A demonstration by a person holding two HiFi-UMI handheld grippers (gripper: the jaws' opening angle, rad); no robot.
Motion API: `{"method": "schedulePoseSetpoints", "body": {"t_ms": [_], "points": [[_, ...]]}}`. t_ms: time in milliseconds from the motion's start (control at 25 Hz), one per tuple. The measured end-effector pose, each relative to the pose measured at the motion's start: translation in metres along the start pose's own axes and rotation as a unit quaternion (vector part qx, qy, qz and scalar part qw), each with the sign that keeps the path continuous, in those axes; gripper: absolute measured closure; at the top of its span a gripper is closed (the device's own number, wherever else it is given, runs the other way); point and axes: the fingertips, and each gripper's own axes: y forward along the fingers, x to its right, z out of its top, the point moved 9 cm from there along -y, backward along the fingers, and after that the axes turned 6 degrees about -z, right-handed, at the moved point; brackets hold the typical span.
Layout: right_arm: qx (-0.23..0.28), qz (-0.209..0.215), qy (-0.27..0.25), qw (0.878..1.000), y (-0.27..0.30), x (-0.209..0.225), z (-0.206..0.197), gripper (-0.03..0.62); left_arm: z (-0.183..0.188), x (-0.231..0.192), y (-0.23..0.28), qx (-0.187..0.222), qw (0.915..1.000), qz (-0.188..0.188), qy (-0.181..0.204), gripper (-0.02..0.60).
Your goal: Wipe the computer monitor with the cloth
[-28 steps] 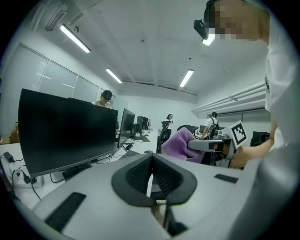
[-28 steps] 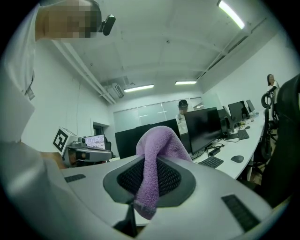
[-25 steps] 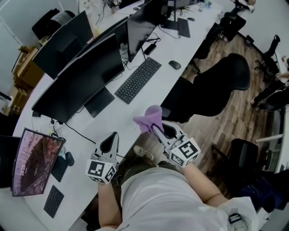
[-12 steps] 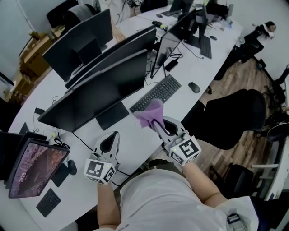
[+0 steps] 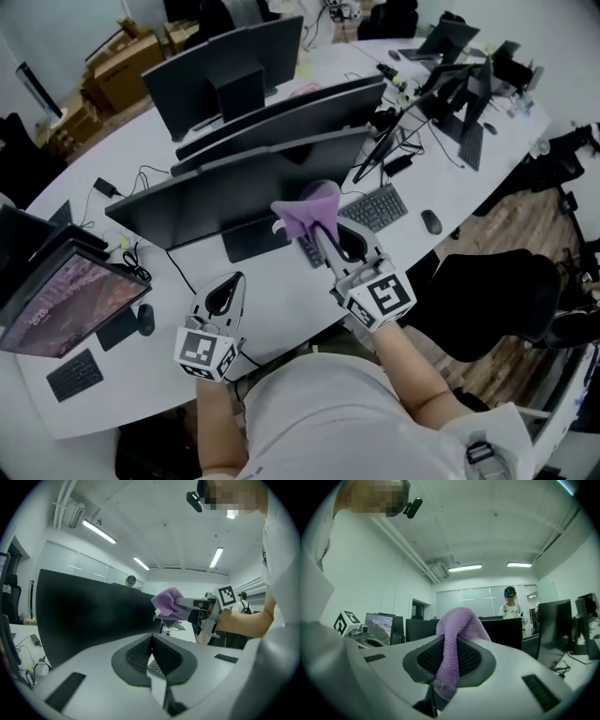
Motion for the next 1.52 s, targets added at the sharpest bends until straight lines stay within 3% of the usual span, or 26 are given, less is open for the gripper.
{"method": "schedulePoseSetpoints", "body": {"t_ms": [320,640,1040,1520], "points": [[0.039,0.065,-0.013,0.997,0.063,0.007,0.048,0.533,0.027,-0.011,-0.013,0.017,0.9963,0.084,-0.007,0.584],[0.055,0.097,-0.021,0.994,0.115,0.004,0.079,0.531,0.058,-0.019,-0.011,0.027,0.9917,0.125,0.016,0.584],[0.015,0.085,-0.061,0.994,0.155,-0.001,0.067,0.53,0.063,-0.036,0.002,0.026,0.9892,0.143,0.014,0.584],[-0.009,0.057,-0.044,0.997,0.149,0.03,0.057,0.526,0.06,-0.035,0.034,0.003,0.992,0.125,0.016,0.584]]}}
